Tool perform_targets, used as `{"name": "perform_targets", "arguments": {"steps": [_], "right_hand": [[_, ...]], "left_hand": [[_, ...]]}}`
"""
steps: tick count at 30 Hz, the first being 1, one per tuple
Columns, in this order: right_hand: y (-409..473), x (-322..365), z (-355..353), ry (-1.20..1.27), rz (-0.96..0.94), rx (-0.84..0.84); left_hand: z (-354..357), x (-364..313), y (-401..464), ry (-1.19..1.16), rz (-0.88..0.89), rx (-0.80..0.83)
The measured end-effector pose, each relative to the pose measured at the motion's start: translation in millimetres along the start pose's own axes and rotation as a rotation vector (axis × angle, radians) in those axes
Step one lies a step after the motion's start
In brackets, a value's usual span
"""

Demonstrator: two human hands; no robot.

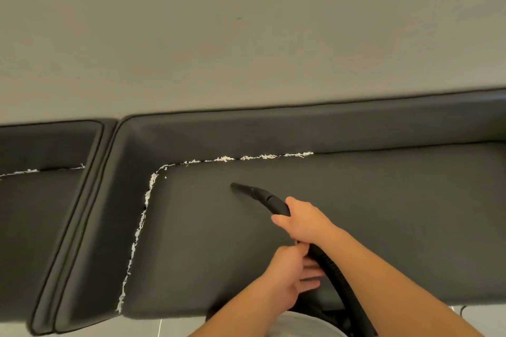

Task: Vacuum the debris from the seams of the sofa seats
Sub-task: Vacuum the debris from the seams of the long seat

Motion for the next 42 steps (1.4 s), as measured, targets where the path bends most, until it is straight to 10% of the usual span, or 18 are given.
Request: {"name": "perform_targets", "arguments": {"steps": [9, 24, 42], "right_hand": [[-35.7, -114.7, -114.3, 0.132, 0.126, -0.018], [21.6, -186.5, -224.6, 0.696, 0.29, -0.161], [117.4, -174.6, -252.6, 0.738, 0.332, -0.157]], "left_hand": [[149.8, -10.2, 26.3, 0.041, 0.023, 0.234], [248.0, -96.3, 98.7, 0.023, 0.128, 0.133], [242.9, -151.3, 170.4, -0.074, 0.185, 0.049]]}}
Point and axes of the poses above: each hand's wrist, its own y-axis towards the middle knuckle, its own z-axis out of the palm, x = y × z, the point moved 5 cm from there along y, towards the middle knuckle, and after that the axes turned 4 degrees about -y, right-handed, at the moved point
